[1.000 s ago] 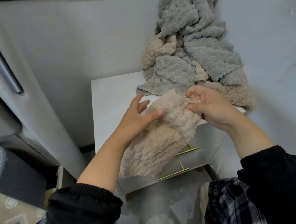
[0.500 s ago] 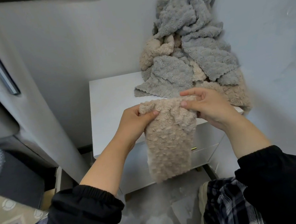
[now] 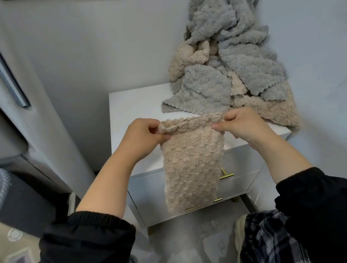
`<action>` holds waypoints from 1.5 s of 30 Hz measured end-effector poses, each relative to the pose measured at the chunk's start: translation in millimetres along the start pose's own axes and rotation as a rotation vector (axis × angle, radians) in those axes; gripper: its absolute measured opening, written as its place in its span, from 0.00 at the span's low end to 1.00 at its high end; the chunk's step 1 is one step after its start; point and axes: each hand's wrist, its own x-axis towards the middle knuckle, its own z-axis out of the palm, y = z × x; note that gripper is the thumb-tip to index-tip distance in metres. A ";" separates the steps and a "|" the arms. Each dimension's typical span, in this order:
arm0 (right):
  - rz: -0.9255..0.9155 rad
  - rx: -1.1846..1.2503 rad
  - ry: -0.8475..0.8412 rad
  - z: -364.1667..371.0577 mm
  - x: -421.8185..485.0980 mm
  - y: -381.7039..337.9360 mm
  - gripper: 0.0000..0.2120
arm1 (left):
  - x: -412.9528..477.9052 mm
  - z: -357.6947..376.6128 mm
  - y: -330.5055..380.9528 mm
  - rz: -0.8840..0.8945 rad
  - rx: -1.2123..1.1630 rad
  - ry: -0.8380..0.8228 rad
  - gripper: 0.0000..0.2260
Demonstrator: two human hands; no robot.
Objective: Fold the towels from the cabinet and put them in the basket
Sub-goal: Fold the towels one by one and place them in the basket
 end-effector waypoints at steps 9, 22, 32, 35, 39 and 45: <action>0.215 0.263 -0.216 17.7 15.6 -12.0 0.08 | 11.7 -6.0 -1.9 -0.260 -0.374 0.040 0.06; 0.236 0.659 -0.040 37.8 55.0 -20.5 0.12 | 48.3 -9.7 -5.8 -0.277 -0.563 0.203 0.13; 0.202 0.479 -0.025 42.6 46.6 -7.5 0.06 | 39.4 -7.1 -12.9 -0.288 -0.406 0.113 0.08; 0.158 0.393 0.001 45.9 44.6 -6.6 0.06 | 37.4 -5.6 -13.0 -0.289 -0.400 0.105 0.07; 0.107 0.183 0.030 50.7 47.1 0.5 0.08 | 37.6 -0.5 -17.8 -0.264 -0.229 0.091 0.08; -0.047 -0.136 0.100 54.3 52.4 9.6 0.06 | 44.9 5.2 -26.7 -0.172 0.119 0.112 0.05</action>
